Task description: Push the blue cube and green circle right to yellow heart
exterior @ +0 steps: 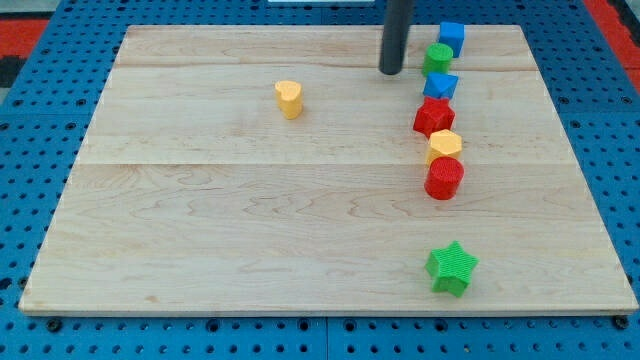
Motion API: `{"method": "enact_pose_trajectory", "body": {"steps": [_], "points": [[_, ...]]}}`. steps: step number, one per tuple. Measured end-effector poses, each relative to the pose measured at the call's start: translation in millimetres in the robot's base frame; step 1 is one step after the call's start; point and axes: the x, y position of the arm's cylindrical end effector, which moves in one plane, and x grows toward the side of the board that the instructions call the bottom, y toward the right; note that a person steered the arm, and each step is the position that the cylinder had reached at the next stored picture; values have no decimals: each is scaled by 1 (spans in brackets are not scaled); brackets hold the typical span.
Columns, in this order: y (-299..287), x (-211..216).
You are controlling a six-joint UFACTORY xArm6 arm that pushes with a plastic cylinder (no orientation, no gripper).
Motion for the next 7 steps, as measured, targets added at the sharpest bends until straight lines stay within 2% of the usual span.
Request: {"method": "enact_pose_trajectory", "body": {"steps": [1,2,6,7], "points": [[-6,-46],[25,-79],[152,-75],[144,-33]]}}
